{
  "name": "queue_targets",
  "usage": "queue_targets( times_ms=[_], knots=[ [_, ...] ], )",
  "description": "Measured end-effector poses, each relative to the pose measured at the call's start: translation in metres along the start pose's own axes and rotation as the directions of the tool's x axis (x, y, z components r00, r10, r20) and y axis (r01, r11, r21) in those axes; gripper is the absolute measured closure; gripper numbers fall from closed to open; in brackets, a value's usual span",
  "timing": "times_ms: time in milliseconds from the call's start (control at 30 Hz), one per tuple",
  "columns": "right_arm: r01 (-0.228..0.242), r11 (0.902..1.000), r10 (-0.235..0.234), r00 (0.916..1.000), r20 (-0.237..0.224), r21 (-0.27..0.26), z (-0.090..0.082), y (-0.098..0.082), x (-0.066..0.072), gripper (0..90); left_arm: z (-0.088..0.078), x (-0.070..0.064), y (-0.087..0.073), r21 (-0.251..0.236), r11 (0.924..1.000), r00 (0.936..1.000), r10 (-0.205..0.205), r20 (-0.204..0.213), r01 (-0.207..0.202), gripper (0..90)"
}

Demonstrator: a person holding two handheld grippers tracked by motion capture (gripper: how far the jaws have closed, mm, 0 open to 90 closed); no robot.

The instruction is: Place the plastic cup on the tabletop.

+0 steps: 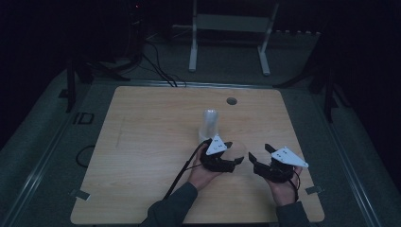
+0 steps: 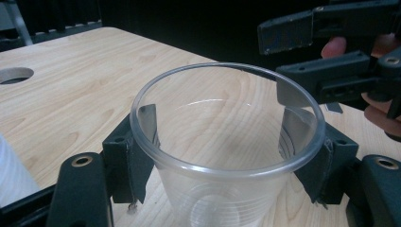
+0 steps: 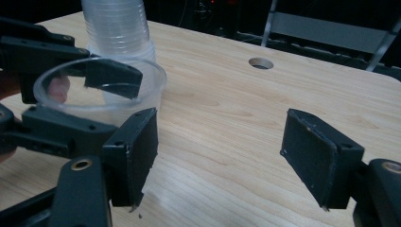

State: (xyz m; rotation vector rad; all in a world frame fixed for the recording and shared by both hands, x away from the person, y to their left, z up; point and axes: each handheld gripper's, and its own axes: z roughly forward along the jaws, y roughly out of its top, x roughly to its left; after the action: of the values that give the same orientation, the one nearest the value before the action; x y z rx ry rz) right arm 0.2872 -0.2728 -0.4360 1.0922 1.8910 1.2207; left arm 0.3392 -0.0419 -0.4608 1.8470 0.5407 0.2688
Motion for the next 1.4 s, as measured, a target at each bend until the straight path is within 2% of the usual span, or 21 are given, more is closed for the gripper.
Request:
queue_targets(
  times_ms=[833,1400],
  knots=[
    [-0.004,1.0,0.004,1.0,0.004,-0.003,0.0,0.0,-0.001,27.5,0.01,-0.005,-0.017,0.031,0.9995,0.9999,0.012,-0.005,-0.012,29.1],
    [-0.001,1.0,0.001,1.0,0.004,0.0,0.0,-0.001,-0.001,27.5,0.009,-0.007,-0.019,0.049,0.9987,0.9999,0.013,-0.001,-0.013,26.9]
  ],
)
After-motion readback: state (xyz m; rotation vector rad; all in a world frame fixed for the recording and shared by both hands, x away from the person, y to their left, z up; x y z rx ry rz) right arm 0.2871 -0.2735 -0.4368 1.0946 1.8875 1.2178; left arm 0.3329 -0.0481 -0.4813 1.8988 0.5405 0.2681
